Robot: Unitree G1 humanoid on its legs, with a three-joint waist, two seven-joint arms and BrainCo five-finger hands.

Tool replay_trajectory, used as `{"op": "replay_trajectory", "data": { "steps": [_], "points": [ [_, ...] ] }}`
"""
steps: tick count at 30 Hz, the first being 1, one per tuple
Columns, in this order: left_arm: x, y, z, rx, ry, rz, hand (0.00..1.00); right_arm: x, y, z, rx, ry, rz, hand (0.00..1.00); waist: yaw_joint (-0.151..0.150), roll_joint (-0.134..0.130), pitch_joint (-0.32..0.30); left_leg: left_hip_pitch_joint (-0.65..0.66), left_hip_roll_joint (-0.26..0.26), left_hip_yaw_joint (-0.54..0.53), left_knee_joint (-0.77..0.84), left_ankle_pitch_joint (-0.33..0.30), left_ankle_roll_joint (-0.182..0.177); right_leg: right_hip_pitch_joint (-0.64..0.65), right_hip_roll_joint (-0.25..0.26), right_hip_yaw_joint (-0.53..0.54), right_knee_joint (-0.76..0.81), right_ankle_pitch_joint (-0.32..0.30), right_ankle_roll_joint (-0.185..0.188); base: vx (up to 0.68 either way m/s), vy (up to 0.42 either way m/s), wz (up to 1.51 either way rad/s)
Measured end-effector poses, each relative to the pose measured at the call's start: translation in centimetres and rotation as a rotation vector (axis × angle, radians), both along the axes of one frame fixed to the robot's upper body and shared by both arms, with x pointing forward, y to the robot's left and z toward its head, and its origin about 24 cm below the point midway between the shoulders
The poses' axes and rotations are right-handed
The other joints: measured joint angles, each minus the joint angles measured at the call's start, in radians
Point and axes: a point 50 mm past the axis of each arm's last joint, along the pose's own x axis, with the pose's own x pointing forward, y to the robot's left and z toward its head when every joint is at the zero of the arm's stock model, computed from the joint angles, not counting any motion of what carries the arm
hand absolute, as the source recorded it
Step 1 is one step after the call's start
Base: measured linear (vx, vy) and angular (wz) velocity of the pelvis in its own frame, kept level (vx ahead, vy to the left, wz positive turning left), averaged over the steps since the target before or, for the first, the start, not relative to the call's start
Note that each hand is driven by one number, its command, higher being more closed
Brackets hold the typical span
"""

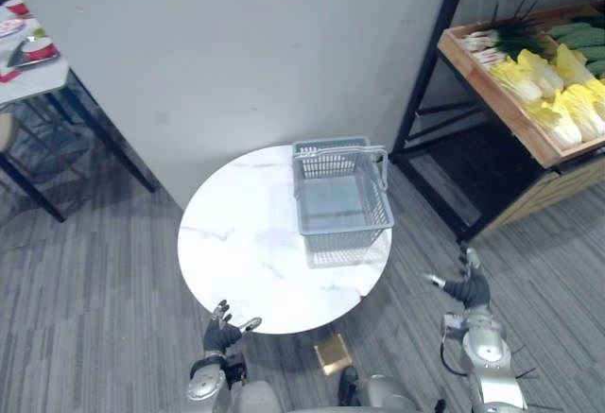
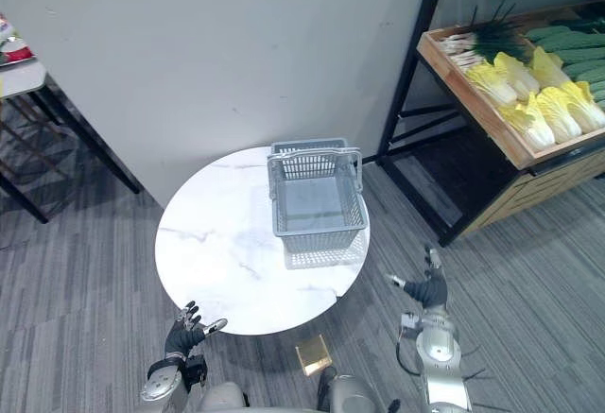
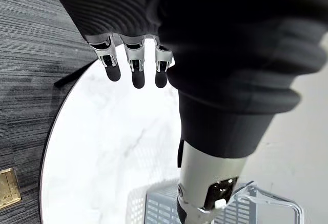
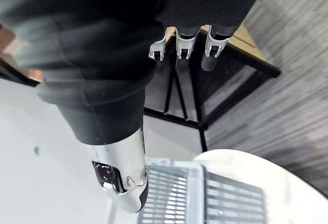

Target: Pick vegetable in the basket

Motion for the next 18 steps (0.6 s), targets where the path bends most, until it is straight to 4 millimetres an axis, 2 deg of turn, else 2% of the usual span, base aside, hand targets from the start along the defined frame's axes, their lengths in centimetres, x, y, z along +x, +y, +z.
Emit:
{"op": "replay_trajectory", "data": {
  "steps": [1,3,5,8,11,14,18],
  "points": [
    [-0.2,0.4,-0.1,0.010,0.010,-0.001,0.00,0.4,0.4,0.3,-0.043,0.000,0.032,0.00,0.013,-0.010,0.000,0.018,-0.013,-0.007,-0.031,0.036,-0.032,0.003,-0.002,0.028,-0.004,0.007,0.016,0.25,0.154,-0.44],
    [0.2,0.7,0.1,0.027,0.003,-0.015,0.00,1.1,1.1,1.6,-0.136,-0.045,0.090,0.00,0.008,-0.023,-0.007,0.033,-0.041,0.013,-0.082,0.049,-0.014,-0.001,-0.026,0.048,-0.037,0.019,0.036,0.21,0.162,-0.29],
    [0.5,1.0,0.1,0.061,0.000,-0.042,0.00,3.1,2.2,3.6,-0.269,-0.110,0.181,0.00,0.009,-0.019,-0.007,0.044,-0.070,0.042,-0.119,0.059,0.000,-0.002,-0.053,0.072,-0.076,0.037,0.063,0.11,0.141,-0.23],
    [0.5,1.9,0.3,0.101,-0.001,-0.058,0.00,5.7,4.0,5.3,-0.426,-0.170,0.289,0.00,0.014,-0.015,-0.008,0.050,-0.095,0.051,-0.145,0.064,0.008,0.004,-0.071,0.090,-0.112,0.056,0.085,0.07,0.113,-0.09],
    [0.4,2.1,0.3,0.122,0.009,-0.082,0.00,7.2,4.9,6.1,-0.524,-0.188,0.331,0.00,0.021,-0.014,-0.007,0.049,-0.108,0.049,-0.151,0.066,0.011,0.010,-0.086,0.091,-0.132,0.066,0.090,0.03,0.076,0.02],
    [0.1,1.8,-0.1,0.115,0.028,-0.093,0.00,9.2,5.7,7.8,-0.660,-0.236,0.368,0.00,0.022,0.001,0.000,0.034,-0.127,0.043,-0.187,0.082,0.033,-0.004,-0.092,0.089,-0.164,0.097,0.101,-0.02,0.044,0.05],
    [0.0,1.3,-0.3,0.111,0.035,-0.111,0.00,10.8,5.5,9.0,-0.760,-0.249,0.366,0.00,0.023,0.015,0.010,-0.004,-0.155,0.032,-0.229,0.122,0.051,-0.044,-0.109,0.069,-0.183,0.123,0.107,-0.08,0.047,0.15]
  ]
}}
